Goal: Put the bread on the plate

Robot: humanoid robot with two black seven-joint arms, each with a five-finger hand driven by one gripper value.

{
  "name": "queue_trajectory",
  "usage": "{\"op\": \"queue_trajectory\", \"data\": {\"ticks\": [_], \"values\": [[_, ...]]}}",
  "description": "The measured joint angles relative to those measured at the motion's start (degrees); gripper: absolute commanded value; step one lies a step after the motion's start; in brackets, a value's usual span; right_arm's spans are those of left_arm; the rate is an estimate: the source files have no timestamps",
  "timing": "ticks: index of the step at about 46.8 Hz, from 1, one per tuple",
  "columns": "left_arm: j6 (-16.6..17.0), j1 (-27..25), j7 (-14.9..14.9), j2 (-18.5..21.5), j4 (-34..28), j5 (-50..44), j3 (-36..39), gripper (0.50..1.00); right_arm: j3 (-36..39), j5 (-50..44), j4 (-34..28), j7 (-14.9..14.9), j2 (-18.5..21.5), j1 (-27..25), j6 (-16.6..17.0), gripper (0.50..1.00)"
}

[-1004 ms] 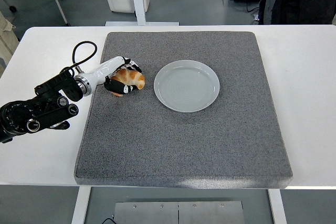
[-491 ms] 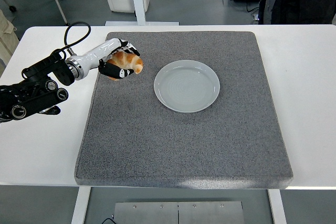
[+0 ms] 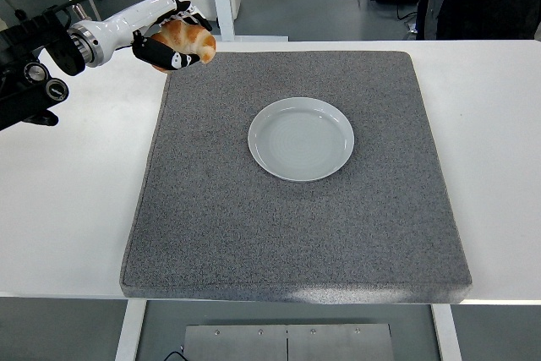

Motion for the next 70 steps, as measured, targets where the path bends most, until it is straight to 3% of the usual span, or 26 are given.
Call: {"op": "queue_trajectory", "data": {"ticks": [21, 37, 47, 70], "values": [[-4.8, -5.8, -1.2, -1.7, -0.3, 0.0, -0.2, 0.500, 0.0, 0.0, 0.0, 0.1, 0.0, 0.0, 0.0, 1.000], [-5.9, -10.1, -1.4, -4.7, -0.3, 0.5, 0.3, 0.500, 0.0, 0.0, 0.0, 0.0, 0.0, 0.0, 0.0, 1.000], [-7.3, -12.6, -2.5, -7.6, -0.4, 0.8, 0.3, 0.500, 0.0, 0.0, 0.0, 0.0, 0.0, 0.0, 0.0, 1.000], [-7.4, -12.8, -2.7, -15.5, -0.2, 6.2, 1.1, 0.500, 0.0, 0.0, 0.0, 0.0, 0.0, 0.0, 0.0, 1.000]]}}
